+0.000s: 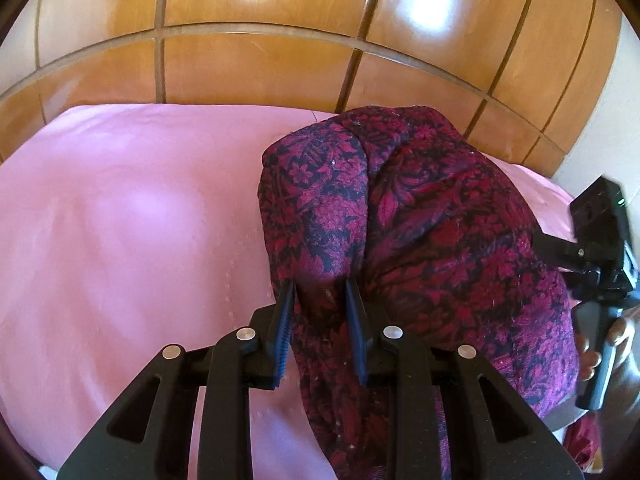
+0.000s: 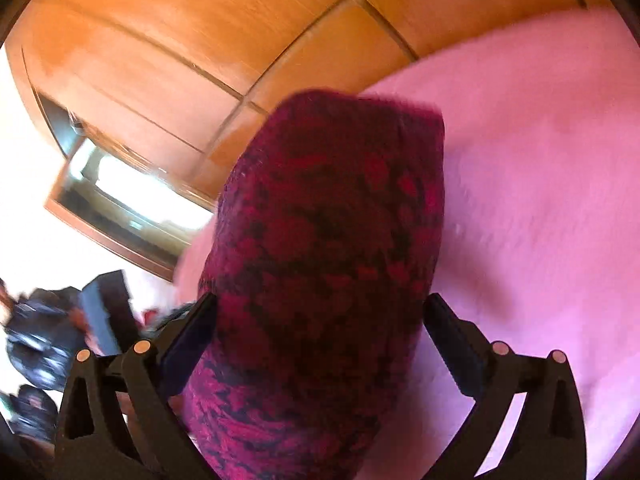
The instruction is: Fold small clothes
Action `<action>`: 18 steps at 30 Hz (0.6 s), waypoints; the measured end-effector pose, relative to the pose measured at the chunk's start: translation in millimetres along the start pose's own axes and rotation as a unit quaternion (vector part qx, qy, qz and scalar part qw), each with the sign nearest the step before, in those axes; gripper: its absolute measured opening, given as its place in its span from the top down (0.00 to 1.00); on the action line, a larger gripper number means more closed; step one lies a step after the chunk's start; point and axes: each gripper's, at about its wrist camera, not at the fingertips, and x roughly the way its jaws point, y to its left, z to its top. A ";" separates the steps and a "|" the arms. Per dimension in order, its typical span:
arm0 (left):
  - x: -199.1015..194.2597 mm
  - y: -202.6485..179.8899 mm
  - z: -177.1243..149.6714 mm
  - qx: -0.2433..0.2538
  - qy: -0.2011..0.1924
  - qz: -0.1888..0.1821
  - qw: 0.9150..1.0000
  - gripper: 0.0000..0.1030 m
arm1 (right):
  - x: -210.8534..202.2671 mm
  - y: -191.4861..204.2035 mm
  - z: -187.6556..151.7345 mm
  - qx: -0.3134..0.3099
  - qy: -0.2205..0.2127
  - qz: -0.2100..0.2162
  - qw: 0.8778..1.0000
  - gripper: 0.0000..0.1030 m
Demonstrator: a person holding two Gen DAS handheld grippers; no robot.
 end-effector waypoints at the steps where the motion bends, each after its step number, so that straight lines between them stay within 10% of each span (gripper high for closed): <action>1: 0.2 0.9 -1.7 0.010 -0.003 0.000 1.000 0.77 | 2.4 -4.4 -2.0 0.008 -0.001 0.021 1.000 0.02; 9: 9.6 43.1 -11.4 -0.062 -0.010 -0.095 0.993 0.77 | 34.6 -4.9 1.4 -0.008 0.031 0.078 0.996 0.02; 13: 9.8 52.6 -20.1 -0.104 -0.037 -0.160 0.981 0.77 | 29.4 9.8 9.6 -0.025 0.018 0.075 0.997 0.24; 18: 12.4 12.7 12.8 -0.057 -0.057 -0.187 0.979 0.77 | -9.8 39.1 18.2 -0.086 -0.020 0.074 0.993 0.29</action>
